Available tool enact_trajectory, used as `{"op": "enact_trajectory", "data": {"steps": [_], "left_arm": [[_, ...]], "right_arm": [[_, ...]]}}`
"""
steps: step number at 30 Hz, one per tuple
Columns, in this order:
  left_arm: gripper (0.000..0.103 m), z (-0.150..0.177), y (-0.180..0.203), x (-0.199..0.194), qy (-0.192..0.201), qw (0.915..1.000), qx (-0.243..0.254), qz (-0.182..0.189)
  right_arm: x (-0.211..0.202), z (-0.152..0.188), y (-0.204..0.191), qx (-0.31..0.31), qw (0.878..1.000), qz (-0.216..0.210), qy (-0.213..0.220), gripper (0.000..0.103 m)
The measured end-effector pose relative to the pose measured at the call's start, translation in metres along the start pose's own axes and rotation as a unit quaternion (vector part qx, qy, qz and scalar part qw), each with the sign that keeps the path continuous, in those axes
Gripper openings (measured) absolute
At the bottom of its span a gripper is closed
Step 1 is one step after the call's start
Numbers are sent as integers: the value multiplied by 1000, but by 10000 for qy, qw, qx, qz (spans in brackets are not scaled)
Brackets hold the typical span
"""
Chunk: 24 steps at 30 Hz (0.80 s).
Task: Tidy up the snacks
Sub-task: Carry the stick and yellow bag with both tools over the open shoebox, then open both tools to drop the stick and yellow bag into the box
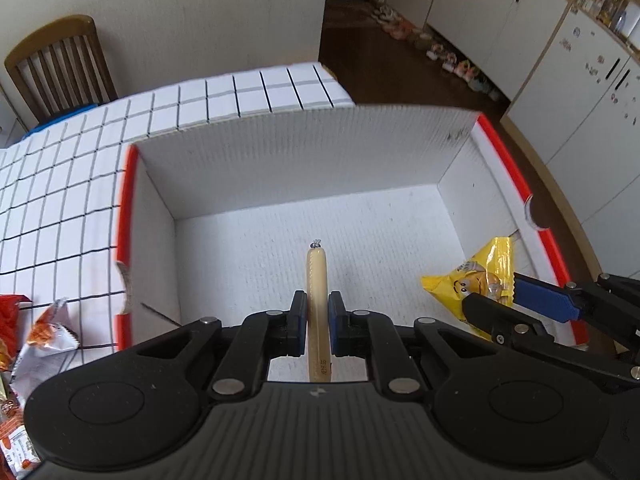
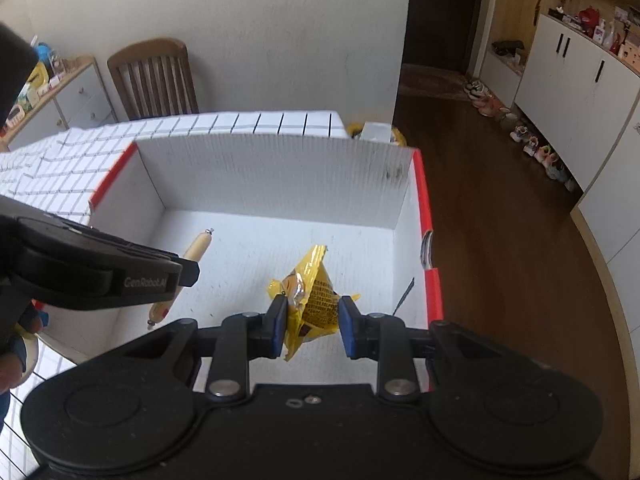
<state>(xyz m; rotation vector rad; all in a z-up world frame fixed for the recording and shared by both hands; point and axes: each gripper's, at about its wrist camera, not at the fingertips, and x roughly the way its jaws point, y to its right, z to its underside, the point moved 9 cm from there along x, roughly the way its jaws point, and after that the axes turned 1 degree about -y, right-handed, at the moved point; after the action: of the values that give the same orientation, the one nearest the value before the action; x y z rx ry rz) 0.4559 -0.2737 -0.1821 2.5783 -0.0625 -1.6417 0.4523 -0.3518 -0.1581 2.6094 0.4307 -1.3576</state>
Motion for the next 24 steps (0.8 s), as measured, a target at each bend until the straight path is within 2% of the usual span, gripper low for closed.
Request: {"op": "enact_trajectory", "data": {"steps": [12, 18, 24], "left_arm": [[11, 19, 9, 27, -579, 9983, 107, -31], [11, 26, 9, 27, -602, 9980, 103, -151], [11, 30, 7, 19, -584, 9982, 41, -112]], "right_arm": [[11, 8, 0, -121, 9994, -61, -317, 27], [7, 11, 2, -127, 9992, -108, -357, 31], [-3, 12, 3, -164, 9996, -99, -219, 41]]}}
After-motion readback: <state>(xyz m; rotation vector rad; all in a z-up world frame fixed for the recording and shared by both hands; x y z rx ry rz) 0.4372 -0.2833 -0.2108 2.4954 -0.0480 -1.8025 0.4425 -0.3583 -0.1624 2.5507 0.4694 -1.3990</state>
